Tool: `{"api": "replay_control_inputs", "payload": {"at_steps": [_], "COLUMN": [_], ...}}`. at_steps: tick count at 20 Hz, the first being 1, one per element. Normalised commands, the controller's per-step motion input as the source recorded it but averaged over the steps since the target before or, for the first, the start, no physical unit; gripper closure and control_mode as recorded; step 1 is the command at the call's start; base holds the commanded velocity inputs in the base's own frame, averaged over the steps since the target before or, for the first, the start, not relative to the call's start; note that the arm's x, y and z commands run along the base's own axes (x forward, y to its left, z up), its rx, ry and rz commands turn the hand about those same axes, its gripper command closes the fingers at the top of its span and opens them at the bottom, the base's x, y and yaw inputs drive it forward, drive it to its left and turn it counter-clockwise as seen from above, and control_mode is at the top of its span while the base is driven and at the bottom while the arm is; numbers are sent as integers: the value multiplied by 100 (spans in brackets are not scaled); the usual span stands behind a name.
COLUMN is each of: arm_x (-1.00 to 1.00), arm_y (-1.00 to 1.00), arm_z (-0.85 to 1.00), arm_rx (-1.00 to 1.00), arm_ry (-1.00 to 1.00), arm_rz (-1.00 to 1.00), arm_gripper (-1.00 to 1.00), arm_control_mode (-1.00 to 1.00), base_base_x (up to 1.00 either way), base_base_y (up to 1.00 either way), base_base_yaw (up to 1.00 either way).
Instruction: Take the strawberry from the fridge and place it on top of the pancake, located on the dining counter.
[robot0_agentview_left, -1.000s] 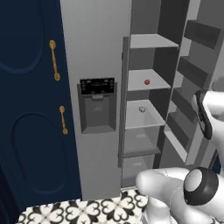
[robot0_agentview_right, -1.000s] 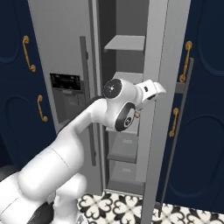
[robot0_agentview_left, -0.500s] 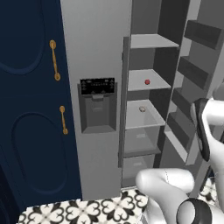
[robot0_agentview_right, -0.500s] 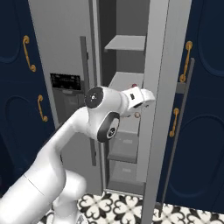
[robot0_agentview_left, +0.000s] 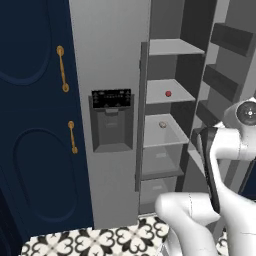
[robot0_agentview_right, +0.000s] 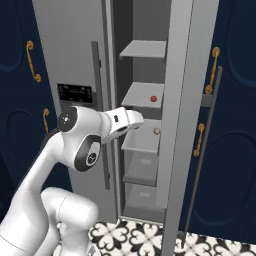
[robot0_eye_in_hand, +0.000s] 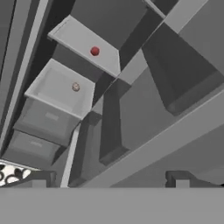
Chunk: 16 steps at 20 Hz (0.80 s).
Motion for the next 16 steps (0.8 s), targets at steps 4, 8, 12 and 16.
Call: {"api": "replay_control_inputs", "payload": {"at_steps": [4,8,12,16], "arm_x": [0,-3,-8,-15], "arm_y": [63,52,65,71], "arm_z": [-10,-9,-15,-16], "arm_rx": [26,30,21,15], "arm_ry": [-3,-11,-3,0], "arm_rz": [0,0,0,0], "arm_gripper": [-100,-100,-100,-100], "arm_control_mode": [-100,-100,-100,-100], "base_base_x": [0,0,0,0], "base_base_y": [0,0,0,0], "base_base_yaw": [0,0,0,0]}}
